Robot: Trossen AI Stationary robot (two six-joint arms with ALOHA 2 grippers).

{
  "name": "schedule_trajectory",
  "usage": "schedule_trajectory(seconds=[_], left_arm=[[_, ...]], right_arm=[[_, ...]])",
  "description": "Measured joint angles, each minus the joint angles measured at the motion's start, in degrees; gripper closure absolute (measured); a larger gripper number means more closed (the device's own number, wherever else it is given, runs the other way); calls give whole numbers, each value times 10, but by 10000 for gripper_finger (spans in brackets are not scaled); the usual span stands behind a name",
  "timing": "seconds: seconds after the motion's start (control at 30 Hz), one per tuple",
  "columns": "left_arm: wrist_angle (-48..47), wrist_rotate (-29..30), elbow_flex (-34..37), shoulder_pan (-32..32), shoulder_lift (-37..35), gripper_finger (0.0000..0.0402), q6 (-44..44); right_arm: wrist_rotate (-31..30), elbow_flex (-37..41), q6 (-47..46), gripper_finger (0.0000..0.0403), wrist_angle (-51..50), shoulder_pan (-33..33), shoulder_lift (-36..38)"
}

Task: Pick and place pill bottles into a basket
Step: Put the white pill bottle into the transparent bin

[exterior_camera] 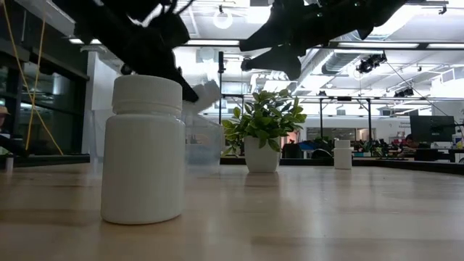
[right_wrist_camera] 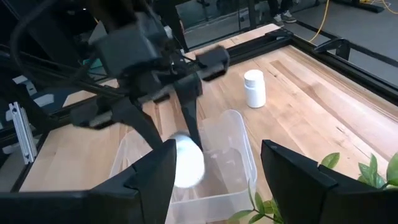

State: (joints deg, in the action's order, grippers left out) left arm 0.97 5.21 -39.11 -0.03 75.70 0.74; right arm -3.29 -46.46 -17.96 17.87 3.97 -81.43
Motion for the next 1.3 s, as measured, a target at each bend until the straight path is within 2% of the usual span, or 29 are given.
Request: schedule_trajectory(seconds=[0.37,0.73,0.93,1.1,1.3], left_arm=[[-114,3,0,29,-17,211,65],[-130,-4,0,49,-11,211,170],[-135,-4,0,49,3,211,175],[-186,-3,-50,49,47,211,197],[-248,31,-107,50,84,211,214]], right_arm=[[-26,0,4,178,-10,0,0],[-30,0,4,178,-18,0,0],[-49,0,4,178,-18,1,0],[-52,0,4,178,-18,1,0],[-52,0,0,178,-21,1,0]])
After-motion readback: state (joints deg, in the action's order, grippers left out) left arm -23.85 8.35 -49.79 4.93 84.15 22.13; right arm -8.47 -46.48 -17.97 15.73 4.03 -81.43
